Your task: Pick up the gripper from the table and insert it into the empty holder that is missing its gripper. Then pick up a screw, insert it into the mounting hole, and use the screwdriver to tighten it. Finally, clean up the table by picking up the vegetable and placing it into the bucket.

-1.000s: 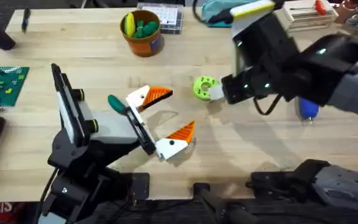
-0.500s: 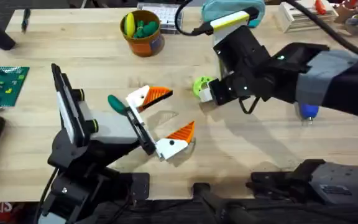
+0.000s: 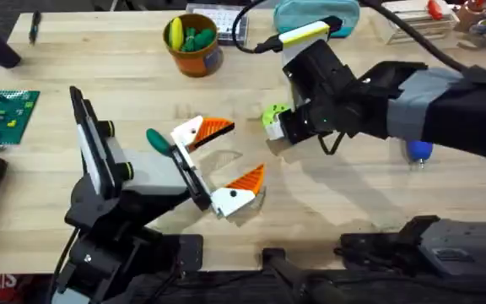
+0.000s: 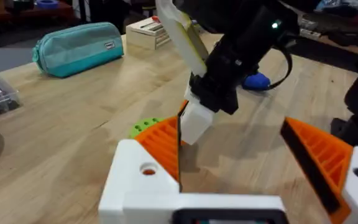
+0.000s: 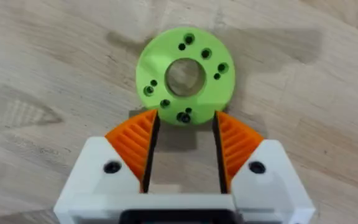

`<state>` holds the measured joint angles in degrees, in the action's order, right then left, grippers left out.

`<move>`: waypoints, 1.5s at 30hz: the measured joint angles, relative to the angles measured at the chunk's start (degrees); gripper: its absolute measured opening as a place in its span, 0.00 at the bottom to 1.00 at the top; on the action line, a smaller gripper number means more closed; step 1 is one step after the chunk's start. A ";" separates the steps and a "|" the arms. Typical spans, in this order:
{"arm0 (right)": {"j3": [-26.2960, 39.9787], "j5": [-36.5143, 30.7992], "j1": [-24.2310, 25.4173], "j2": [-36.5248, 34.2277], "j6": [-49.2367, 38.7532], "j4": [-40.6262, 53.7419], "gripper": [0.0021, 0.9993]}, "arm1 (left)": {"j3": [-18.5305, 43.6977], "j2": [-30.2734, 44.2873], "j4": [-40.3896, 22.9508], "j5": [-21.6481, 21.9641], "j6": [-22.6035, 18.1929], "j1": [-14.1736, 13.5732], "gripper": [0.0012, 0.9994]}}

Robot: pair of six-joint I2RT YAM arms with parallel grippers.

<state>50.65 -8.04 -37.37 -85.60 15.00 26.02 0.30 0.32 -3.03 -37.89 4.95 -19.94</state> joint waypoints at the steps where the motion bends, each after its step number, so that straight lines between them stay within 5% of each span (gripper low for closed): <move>1: 0.00 0.01 -0.04 -0.01 0.00 -0.19 0.54 | 0.00 0.00 0.00 0.00 0.00 0.00 0.99; 7: 0.00 0.17 -0.12 -0.06 0.00 -0.47 0.51 | 0.00 -0.01 0.00 0.00 0.00 0.00 0.99; 17: 0.00 0.37 -0.12 -0.73 0.31 -0.71 0.12 | 0.00 -0.02 0.00 0.00 0.00 0.00 0.99; 23: 0.00 0.36 -0.12 -1.43 0.42 -0.83 0.17 | 0.00 -0.02 0.00 0.00 0.00 0.00 0.99; 29: 0.02 0.09 -0.10 -1.62 0.38 -1.30 0.01 | 0.00 -0.01 0.00 0.00 0.00 0.00 0.99; 45: 0.84 0.18 -0.12 -1.79 0.37 -0.69 0.01 | 0.00 -0.01 0.00 -0.01 0.00 0.00 0.99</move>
<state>51.50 -7.86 -37.50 -87.39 15.38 25.33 0.30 0.31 -3.03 -37.89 4.95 -19.94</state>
